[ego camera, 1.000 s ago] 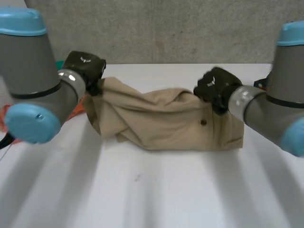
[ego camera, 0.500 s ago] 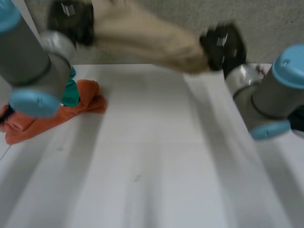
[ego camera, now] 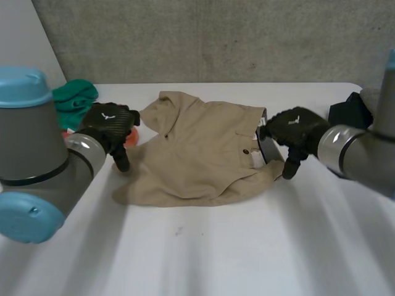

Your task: Fold the laundry.

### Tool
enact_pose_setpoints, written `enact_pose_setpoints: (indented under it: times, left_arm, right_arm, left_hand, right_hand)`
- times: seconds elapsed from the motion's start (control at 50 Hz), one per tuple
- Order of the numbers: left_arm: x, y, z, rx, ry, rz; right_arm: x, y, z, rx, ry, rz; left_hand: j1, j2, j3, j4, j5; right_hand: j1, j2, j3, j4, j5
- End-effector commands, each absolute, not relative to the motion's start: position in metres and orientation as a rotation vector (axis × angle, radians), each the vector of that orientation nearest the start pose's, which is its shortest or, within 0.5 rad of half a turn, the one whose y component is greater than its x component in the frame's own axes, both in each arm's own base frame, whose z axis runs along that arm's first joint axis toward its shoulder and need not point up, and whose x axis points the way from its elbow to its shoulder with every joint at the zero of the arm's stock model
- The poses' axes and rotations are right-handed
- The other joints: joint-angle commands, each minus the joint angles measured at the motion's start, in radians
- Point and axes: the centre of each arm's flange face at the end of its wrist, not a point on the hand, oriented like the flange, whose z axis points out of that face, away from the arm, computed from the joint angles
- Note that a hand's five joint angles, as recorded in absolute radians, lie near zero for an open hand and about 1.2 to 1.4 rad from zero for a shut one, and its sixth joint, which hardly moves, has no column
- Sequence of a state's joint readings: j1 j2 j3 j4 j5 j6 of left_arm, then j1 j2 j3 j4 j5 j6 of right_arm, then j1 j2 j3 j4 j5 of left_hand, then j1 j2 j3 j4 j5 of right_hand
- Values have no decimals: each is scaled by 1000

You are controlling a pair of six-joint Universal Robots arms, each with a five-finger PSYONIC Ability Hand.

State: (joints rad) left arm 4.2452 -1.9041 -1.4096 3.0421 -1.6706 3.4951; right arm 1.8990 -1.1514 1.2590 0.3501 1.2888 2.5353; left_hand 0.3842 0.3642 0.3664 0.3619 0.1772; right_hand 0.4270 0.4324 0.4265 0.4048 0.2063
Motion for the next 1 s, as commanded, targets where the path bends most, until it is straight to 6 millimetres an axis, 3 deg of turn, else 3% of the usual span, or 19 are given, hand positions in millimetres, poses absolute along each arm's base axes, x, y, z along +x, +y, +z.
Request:
enact_pose_setpoints:
  times: [0.02,0.18,0.32,0.44,0.52,0.54,0.58,0.68,0.78,0.86,1.0]
  left_arm:
    - [-260,-235,233,948,2383,-1813]
    - [-257,-209,200,1010,2499,-1638]
    - [-251,-225,174,927,2567,-1574]
    - [-249,-234,163,909,2590,-1564]
    - [-251,-240,161,912,2581,-1586]
    - [-253,-242,160,913,2577,-1600]
    - [-254,-245,158,910,2572,-1611]
    - [-259,-254,152,917,2563,-1619]
    - [-265,-269,150,932,2517,-1640]
    - [-271,-278,147,969,2475,-1643]
    - [-287,-288,138,1050,2416,-1656]
  right_arm:
    - [275,-281,256,-1384,2115,-1556]
    - [295,-284,235,-1681,1994,-1552]
    - [313,-286,206,-1745,1978,-1464]
    - [319,-294,183,-1784,2037,-1418]
    - [320,-298,170,-1809,2069,-1398]
    - [321,-297,167,-1811,2079,-1390]
    - [321,-297,166,-1810,2083,-1389]
    - [322,-295,181,-1736,2083,-1447]
    - [318,-288,209,-1517,2103,-1534]
    - [316,-282,221,-1396,2105,-1576]
    - [308,-281,221,-1349,2138,-1597]
  left_hand:
    - [108,128,125,130,140]
    - [334,354,352,356,367]
    - [235,255,252,257,267]
    - [161,181,179,183,193]
    - [126,146,144,148,158]
    - [100,120,117,122,132]
    - [67,87,85,89,100]
    - [38,58,55,60,70]
    - [44,64,61,66,76]
    - [64,84,82,86,96]
    - [225,245,243,248,258]
  right_hand:
    - [38,33,39,60,84]
    - [106,100,106,128,152]
    - [94,89,94,116,140]
    - [109,103,109,131,155]
    - [363,358,364,385,409]
    - [605,600,606,627,651]
    - [961,956,962,983,1007]
    - [969,964,970,991,1015]
    - [969,964,970,991,1015]
    - [969,964,970,991,1015]
    - [969,964,970,991,1015]
